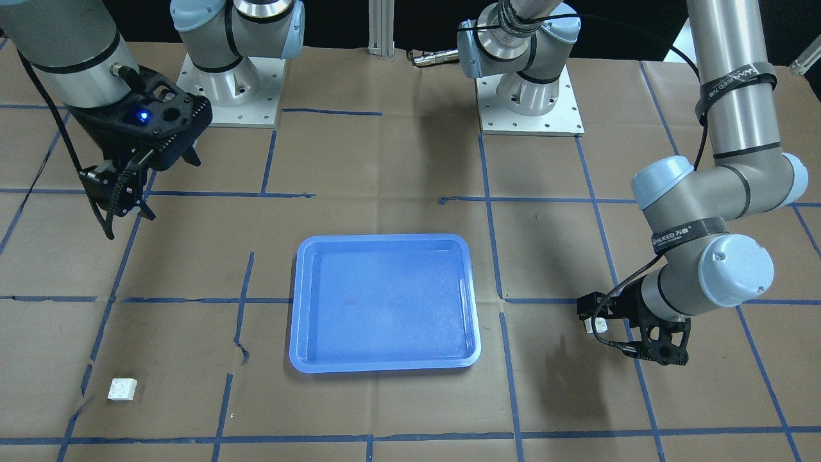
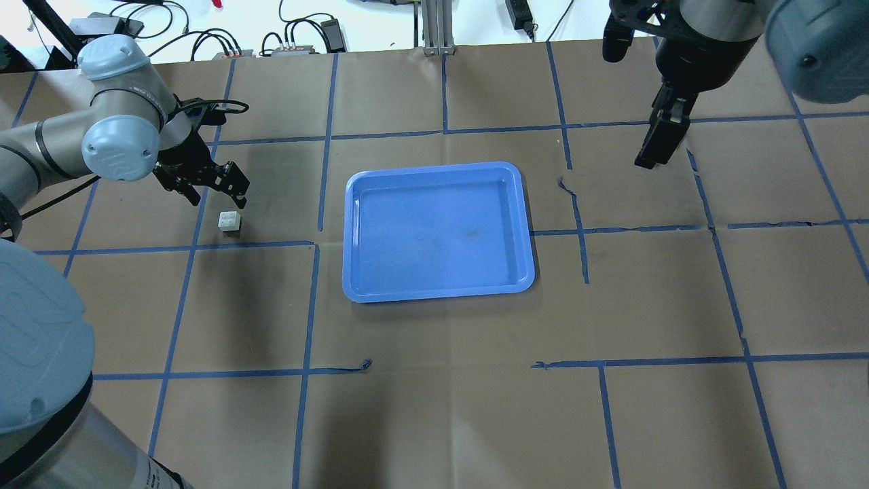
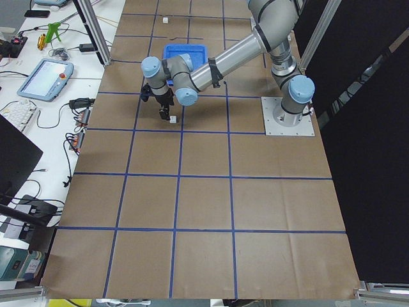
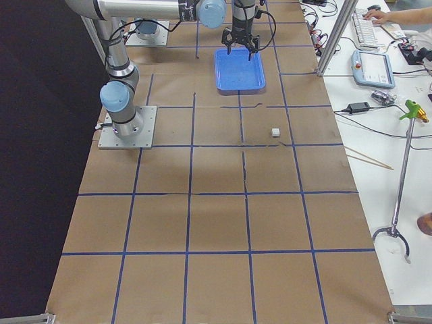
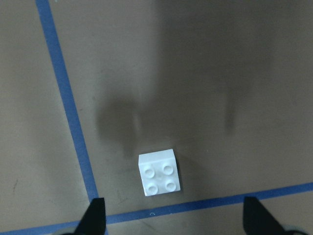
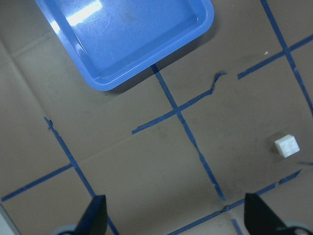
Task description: Assemble white blocks and place on blue tray
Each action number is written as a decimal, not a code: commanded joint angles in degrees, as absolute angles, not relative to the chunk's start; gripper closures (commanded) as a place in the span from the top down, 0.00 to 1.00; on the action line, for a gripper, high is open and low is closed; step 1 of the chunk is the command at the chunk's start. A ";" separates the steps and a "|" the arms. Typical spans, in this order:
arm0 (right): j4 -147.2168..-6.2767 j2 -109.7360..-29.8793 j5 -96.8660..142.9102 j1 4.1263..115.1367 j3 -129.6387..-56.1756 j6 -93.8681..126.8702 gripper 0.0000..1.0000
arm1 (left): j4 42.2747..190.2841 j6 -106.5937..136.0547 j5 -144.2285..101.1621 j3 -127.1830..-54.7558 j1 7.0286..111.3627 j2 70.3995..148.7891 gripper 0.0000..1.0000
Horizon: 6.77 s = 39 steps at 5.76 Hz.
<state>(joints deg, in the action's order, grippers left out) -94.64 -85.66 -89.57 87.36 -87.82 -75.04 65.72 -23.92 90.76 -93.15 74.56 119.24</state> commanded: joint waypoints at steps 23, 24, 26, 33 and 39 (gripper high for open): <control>-108.10 -47.20 -68.29 67.68 -76.91 -115.84 0.69 | 55.90 -103.54 89.83 -92.82 87.24 116.89 0.19; -108.71 -47.11 -68.38 67.68 -76.90 -115.84 0.62 | 56.33 -100.49 90.78 -90.81 94.06 116.89 0.19; -109.95 -47.11 -68.38 67.68 -76.82 -115.84 0.36 | 57.22 -94.84 90.79 -88.77 98.60 117.07 0.19; -101.19 -57.10 -68.64 68.55 -76.28 -115.22 0.26 | 61.26 -80.25 90.71 -95.44 108.37 116.99 0.19; -104.91 -73.99 -66.20 75.57 -99.11 -110.60 0.24 | 58.80 -76.29 88.95 -94.92 110.30 118.39 0.19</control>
<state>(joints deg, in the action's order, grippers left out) -102.60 -72.58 -67.45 73.99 -96.05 -113.08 59.15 -76.34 89.55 -95.04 110.27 118.19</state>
